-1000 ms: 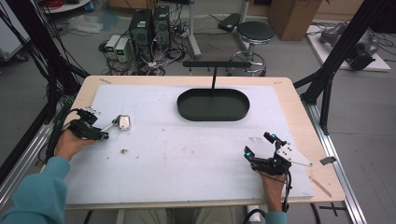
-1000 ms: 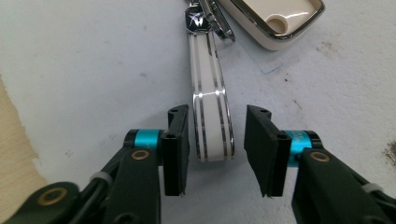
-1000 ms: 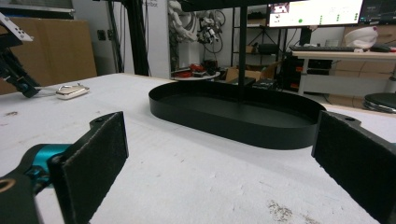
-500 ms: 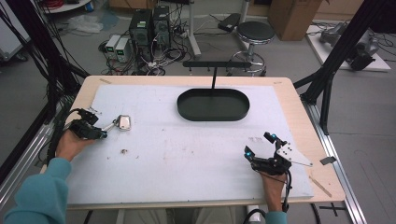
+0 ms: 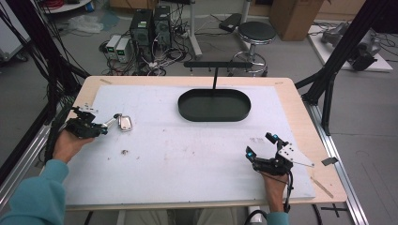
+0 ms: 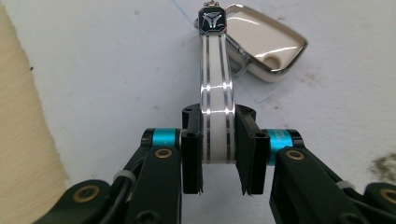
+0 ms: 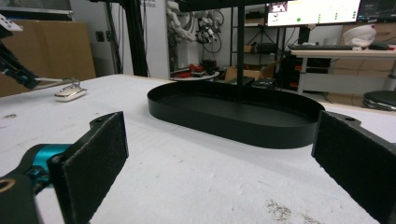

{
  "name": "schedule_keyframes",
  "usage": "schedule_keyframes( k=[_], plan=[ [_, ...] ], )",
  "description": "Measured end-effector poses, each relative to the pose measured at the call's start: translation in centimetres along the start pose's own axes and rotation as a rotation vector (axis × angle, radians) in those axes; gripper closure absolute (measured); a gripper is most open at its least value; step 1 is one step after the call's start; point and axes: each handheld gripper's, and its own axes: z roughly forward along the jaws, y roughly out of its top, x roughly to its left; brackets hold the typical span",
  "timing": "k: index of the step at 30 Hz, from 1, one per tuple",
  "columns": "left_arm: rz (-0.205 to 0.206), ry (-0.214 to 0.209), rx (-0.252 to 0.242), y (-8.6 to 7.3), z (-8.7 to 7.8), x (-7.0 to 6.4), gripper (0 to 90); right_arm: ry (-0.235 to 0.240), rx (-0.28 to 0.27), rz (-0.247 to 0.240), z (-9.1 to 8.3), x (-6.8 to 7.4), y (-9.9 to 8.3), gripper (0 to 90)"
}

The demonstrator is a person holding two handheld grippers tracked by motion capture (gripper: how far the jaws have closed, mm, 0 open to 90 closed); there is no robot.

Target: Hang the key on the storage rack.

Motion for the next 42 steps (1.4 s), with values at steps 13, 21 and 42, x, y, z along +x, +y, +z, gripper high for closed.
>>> schedule_keyframes(
  k=[13,21,42],
  plan=[
    [0.073,-0.135,-0.158,2.1,-2.7,-2.0,73.9,0.033,0.018,0.003,0.2,-0.3,0.2,3.0],
    [0.129,-0.220,-0.256,4.4,-4.8,-4.6,73.9,0.120,0.022,0.033,0.5,-0.7,1.7,3.0],
    [0.294,-0.461,-0.336,8.8,-5.1,-11.2,73.9,0.383,0.032,-0.096,2.9,-0.4,11.0,3.0]
  ],
)
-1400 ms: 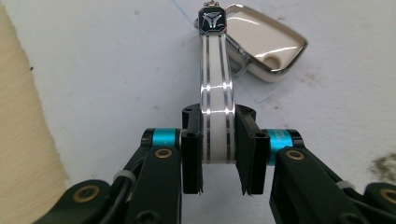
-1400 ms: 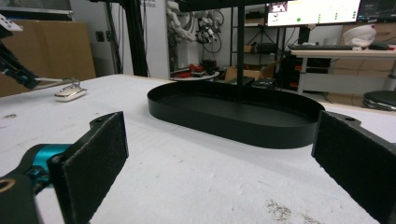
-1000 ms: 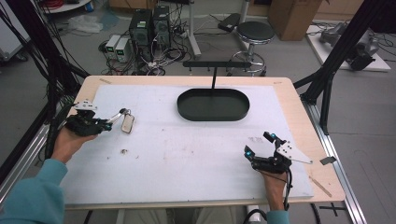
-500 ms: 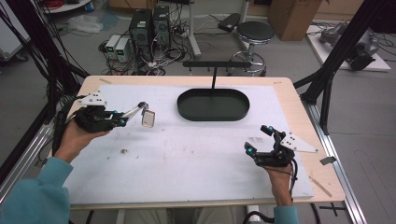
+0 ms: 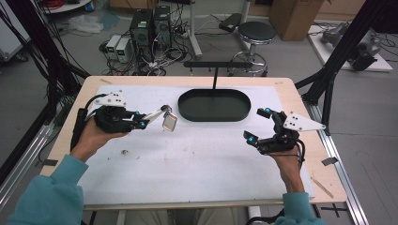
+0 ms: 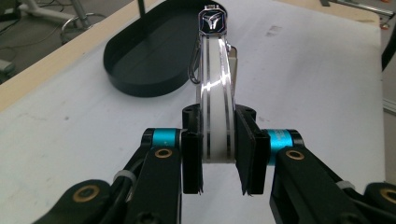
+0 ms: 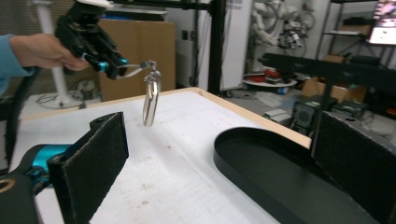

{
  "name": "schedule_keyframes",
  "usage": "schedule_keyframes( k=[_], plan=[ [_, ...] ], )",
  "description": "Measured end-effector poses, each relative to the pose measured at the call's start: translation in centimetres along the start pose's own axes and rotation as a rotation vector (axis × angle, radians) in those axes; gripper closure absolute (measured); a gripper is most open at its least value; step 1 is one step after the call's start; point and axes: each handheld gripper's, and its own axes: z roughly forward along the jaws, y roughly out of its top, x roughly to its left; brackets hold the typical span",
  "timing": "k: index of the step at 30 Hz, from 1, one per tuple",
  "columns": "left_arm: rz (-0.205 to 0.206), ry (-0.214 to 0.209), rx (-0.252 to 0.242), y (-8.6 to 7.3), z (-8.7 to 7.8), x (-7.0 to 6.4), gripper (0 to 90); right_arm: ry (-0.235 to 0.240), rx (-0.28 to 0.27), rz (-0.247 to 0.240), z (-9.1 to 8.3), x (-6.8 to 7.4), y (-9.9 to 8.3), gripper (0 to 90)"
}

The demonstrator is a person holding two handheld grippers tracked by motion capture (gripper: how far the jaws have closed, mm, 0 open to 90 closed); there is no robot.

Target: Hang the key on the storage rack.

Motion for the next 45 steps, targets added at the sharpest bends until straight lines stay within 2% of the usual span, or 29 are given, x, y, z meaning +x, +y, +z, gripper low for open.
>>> schedule_keyframes(
  k=[6,9,12,13,19,25,29,32,35,39,45],
  plan=[
    [0.031,-0.069,0.002,0.7,1.7,-0.7,73.8,0.081,0.050,-0.022,1.7,0.0,1.8,3.0],
    [0.045,-0.097,0.007,1.0,2.5,-1.1,73.9,0.154,0.075,-0.032,2.7,0.1,2.5,3.0],
    [0.065,-0.127,0.014,1.4,3.4,-1.6,73.9,0.218,0.114,-0.043,3.8,0.2,3.1,3.0],
    [0.068,-0.137,0.015,1.5,3.6,-1.7,73.8,0.253,0.138,-0.055,4.4,0.3,3.5,3.0],
    [0.091,-0.182,0.019,2.2,4.7,-2.4,73.8,0.301,0.174,-0.083,5.9,0.5,4.5,3.0],
    [0.123,-0.208,0.035,3.0,5.4,-3.1,73.8,0.342,0.244,-0.097,7.3,0.9,5.3,3.1],
    [0.138,-0.226,0.041,3.5,5.8,-3.6,73.8,0.371,0.272,-0.137,8.5,1.1,5.5,3.1],
    [0.148,-0.234,0.055,3.7,6.2,-3.9,73.9,0.393,0.320,-0.162,9.4,1.3,5.7,3.1],
    [0.161,-0.244,0.068,3.9,6.6,-4.1,73.8,0.415,0.348,-0.162,10.3,1.6,5.6,3.2],
    [0.173,-0.250,0.083,3.9,7.1,-4.4,73.8,0.426,0.413,-0.186,11.3,1.9,5.5,4.9],
    [0.189,-0.248,0.106,3.9,7.4,-4.6,73.8,0.457,0.470,-0.214,12.5,2.3,5.5,7.2]
  ],
)
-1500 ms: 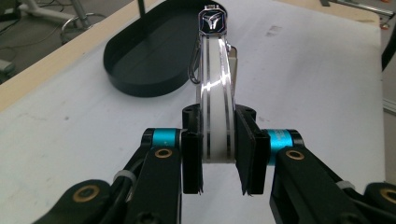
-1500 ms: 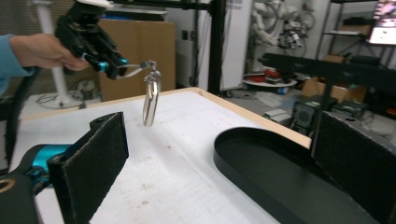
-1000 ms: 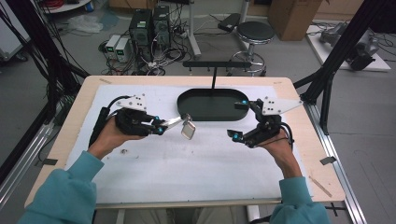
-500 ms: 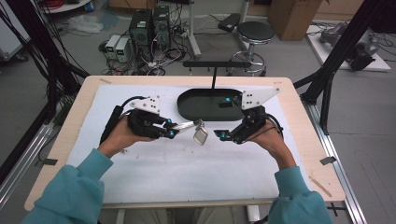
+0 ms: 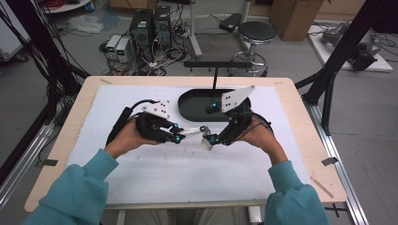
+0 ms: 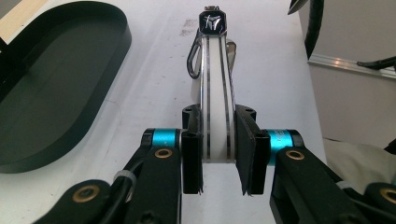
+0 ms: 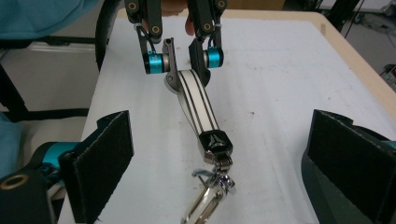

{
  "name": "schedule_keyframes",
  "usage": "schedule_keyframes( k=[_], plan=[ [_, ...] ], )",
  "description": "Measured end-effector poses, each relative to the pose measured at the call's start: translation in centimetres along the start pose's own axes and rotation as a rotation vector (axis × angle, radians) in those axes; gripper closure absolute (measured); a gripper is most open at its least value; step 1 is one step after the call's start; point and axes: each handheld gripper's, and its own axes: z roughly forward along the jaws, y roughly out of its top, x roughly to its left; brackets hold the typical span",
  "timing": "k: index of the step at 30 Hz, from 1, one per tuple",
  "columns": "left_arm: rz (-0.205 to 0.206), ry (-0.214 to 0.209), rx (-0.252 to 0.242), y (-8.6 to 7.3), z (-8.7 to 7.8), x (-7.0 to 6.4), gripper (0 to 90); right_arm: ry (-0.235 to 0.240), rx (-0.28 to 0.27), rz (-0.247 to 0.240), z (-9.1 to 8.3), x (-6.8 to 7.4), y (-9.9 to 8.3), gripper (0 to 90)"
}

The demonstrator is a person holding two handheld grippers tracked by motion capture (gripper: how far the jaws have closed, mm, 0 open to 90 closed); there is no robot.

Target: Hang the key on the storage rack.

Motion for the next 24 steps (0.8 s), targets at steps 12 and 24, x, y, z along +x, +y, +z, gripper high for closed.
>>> schedule_keyframes(
  k=[12,24],
  plan=[
    [0.020,-0.005,0.034,0.0,0.4,-0.3,73.8,0.093,0.123,-0.012,1.9,-0.3,0.1,33.4],
    [0.036,-0.012,0.073,-0.1,1.0,-0.6,73.8,0.144,0.205,-0.022,3.0,-0.3,0.0,52.4]
  ],
)
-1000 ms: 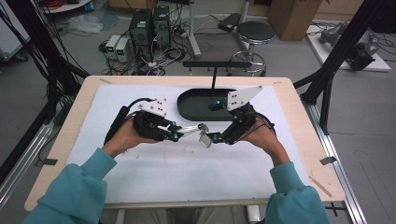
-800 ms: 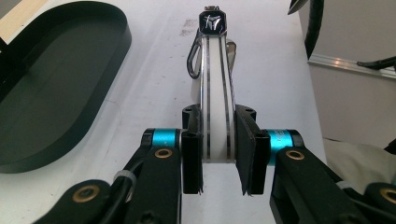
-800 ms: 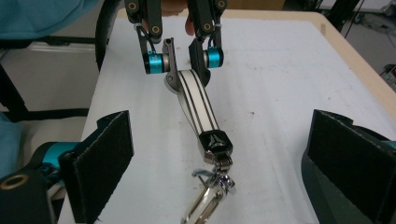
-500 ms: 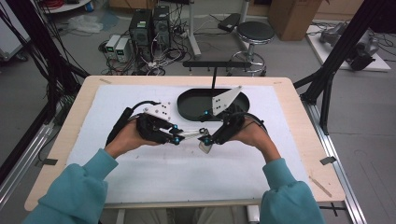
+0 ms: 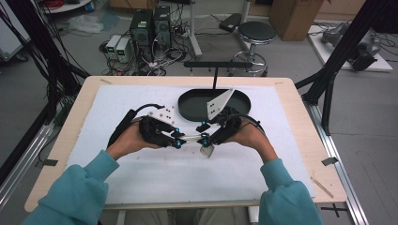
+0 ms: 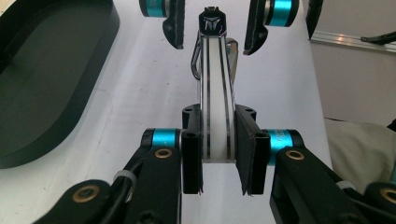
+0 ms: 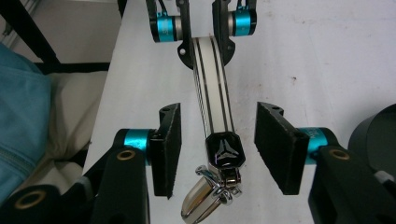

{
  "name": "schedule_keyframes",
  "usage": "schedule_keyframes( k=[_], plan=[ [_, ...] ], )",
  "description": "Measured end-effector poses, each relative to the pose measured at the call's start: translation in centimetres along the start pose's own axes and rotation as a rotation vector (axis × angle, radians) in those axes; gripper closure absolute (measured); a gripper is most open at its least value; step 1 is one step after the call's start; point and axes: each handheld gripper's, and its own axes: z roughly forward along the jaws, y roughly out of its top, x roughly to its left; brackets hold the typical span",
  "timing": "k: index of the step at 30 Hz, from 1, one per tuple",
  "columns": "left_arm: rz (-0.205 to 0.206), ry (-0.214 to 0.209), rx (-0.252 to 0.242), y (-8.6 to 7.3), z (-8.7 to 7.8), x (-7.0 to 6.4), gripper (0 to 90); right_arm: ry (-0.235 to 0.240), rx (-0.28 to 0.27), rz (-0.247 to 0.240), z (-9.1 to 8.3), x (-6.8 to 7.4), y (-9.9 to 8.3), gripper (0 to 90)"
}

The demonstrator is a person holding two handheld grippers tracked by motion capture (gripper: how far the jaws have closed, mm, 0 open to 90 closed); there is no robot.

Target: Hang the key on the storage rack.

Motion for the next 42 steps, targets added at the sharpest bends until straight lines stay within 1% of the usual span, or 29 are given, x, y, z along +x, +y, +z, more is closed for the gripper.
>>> schedule_keyframes(
  k=[1,3,4,5,9,10,11,12,14,17,18,20,21,23,25,26,29,33,34,36,37,38,39,40,42],
  plan=[
    [-0.004,-0.001,-0.001,0.0,0.1,0.0,73.8,-0.003,0.013,-0.008,0.1,0.0,0.0,55.3],
    [0.002,0.003,0.007,0.0,0.1,0.0,73.8,-0.003,0.016,-0.007,0.1,0.0,0.0,55.5],
    [-0.001,-0.002,0.008,0.0,0.1,0.0,73.8,0.001,0.021,0.004,0.1,0.0,0.0,57.1],
    [0.003,0.003,0.009,0.0,0.2,0.0,73.8,0.009,0.029,0.011,0.1,-0.1,-0.1,59.2],
    [0.005,0.002,0.016,0.0,0.3,-0.1,73.8,0.020,0.040,0.018,0.3,-0.1,-0.1,63.8],
    [0.011,0.005,0.026,0.0,0.3,-0.1,73.8,0.024,0.049,0.017,0.4,-0.2,-0.1,64.9],
    [0.006,0.004,0.028,-0.1,0.3,-0.1,73.8,0.029,0.052,0.019,0.5,-0.2,-0.1,66.2],
    [0.007,0.003,0.030,-0.1,0.4,-0.1,73.8,0.035,0.062,0.017,0.5,-0.1,0.0,66.7],
    [0.009,0.002,0.031,-0.1,0.4,-0.1,73.8,0.034,0.061,0.010,0.7,-0.2,0.0,66.8],
    [0.016,0.000,0.033,0.0,0.5,-0.1,73.8,0.037,0.074,0.017,0.9,-0.2,0.1,67.1],
    [0.014,-0.002,0.034,0.0,0.5,-0.1,73.8,0.037,0.076,0.008,1.0,-0.3,0.2,68.3],
    [0.018,-0.002,0.036,-0.1,0.5,-0.1,73.8,0.043,0.084,0.010,1.1,-0.2,0.2,69.1],
    [0.014,-0.001,0.032,-0.1,0.5,-0.1,73.8,0.052,0.088,0.012,1.2,-0.2,0.2,69.1],
    [0.014,-0.001,0.032,-0.1,0.3,-0.1,73.8,0.044,0.095,0.011,1.3,-0.2,0.2,68.3],
    [0.016,-0.004,0.032,-0.1,0.2,-0.1,73.8,0.046,0.096,0.010,1.3,-0.3,0.2,70.6],
    [0.021,-0.004,0.035,-0.1,0.2,-0.1,73.8,0.044,0.093,-0.002,1.4,-0.3,0.2,72.6],
    [0.020,-0.003,0.031,-0.2,0.2,0.0,73.8,0.050,0.101,-0.008,1.5,-0.3,0.3,73.7],
    [0.014,-0.020,0.030,-0.2,0.3,0.1,73.7,0.056,0.121,-0.009,1.7,-0.2,0.3,74.4],
    [0.013,-0.029,0.027,-0.3,0.3,0.1,73.7,0.066,0.127,0.001,1.7,-0.2,0.3,74.5],
    [0.015,-0.040,0.027,-0.3,0.2,0.3,73.6,0.065,0.124,0.000,1.6,-0.2,0.3,74.6],
    [0.007,-0.045,0.012,-0.3,0.2,0.3,73.5,0.068,0.118,0.001,1.6,-0.2,0.3,74.6],
    [0.007,-0.049,0.000,-0.4,0.2,0.4,73.4,0.074,0.110,0.003,1.5,-0.2,0.2,74.6],
    [0.016,-0.046,-0.013,-0.4,0.1,0.5,73.3,0.071,0.110,0.004,1.5,-0.2,0.2,74.6],
    [0.011,-0.043,-0.032,-0.5,0.0,0.5,73.0,0.068,0.102,0.008,1.4,-0.3,0.2,74.6],
    [0.030,-0.028,-0.056,-0.7,-0.2,0.5,71.6,0.061,0.099,0.009,1.3,-0.2,0.2,74.7]
  ],
)
